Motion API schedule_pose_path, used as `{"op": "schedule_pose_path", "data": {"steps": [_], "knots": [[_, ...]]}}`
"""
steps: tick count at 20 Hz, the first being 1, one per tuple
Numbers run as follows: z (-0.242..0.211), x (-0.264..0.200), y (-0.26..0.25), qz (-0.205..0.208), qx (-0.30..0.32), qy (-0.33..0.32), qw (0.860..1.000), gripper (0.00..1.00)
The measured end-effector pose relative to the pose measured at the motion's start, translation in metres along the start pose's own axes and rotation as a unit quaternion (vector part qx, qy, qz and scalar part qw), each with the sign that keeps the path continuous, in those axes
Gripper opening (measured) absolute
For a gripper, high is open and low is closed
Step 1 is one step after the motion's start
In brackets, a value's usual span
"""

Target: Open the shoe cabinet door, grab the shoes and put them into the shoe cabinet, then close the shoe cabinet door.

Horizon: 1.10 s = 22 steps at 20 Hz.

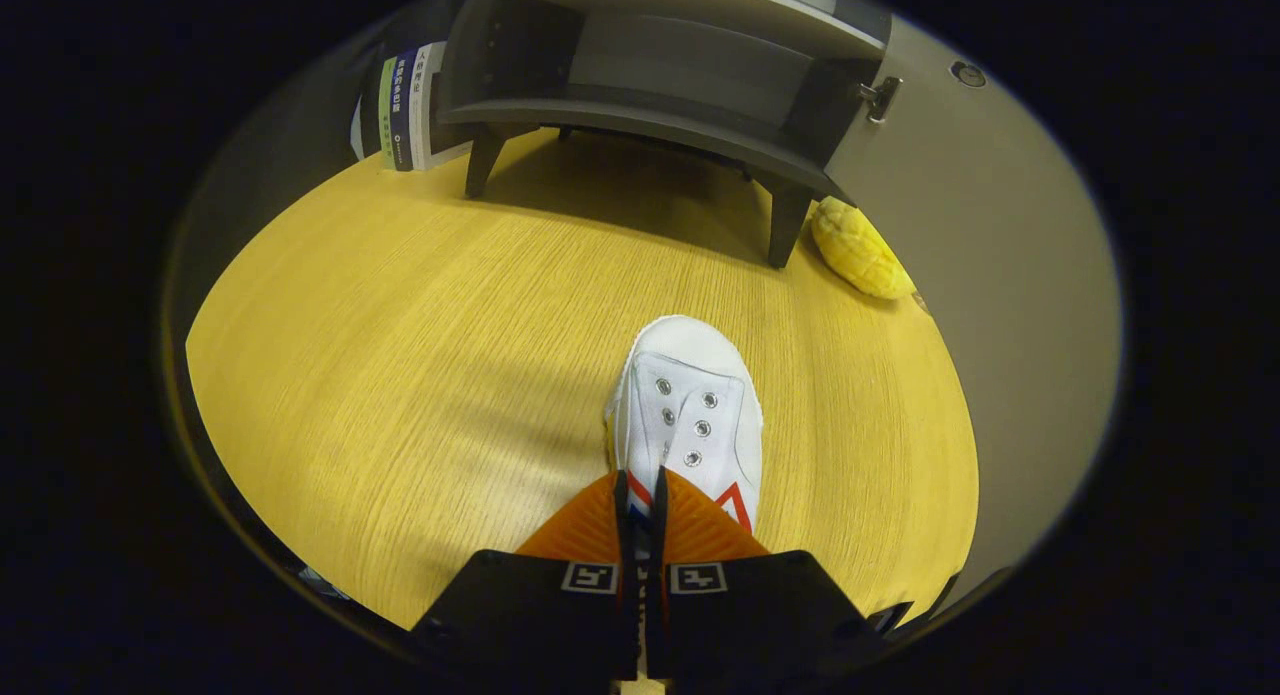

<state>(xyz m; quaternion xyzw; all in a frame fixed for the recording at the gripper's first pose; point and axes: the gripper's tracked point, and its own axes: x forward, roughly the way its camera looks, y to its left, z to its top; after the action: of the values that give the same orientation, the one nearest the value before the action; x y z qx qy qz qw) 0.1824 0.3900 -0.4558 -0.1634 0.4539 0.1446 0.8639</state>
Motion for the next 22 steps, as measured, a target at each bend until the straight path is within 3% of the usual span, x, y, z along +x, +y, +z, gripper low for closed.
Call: {"op": "schedule_pose_path", "data": {"steps": [9, 15, 22], "knots": [[0.068, -0.061, -0.006, 0.006, 0.035, -0.067, 0.997, 0.04], [0.16, -0.13, -0.012, 0.008, 0.049, -0.151, 0.987, 0.04], [0.286, -0.194, -0.03, 0.02, 0.084, -0.252, 0.964, 0.04]]}}
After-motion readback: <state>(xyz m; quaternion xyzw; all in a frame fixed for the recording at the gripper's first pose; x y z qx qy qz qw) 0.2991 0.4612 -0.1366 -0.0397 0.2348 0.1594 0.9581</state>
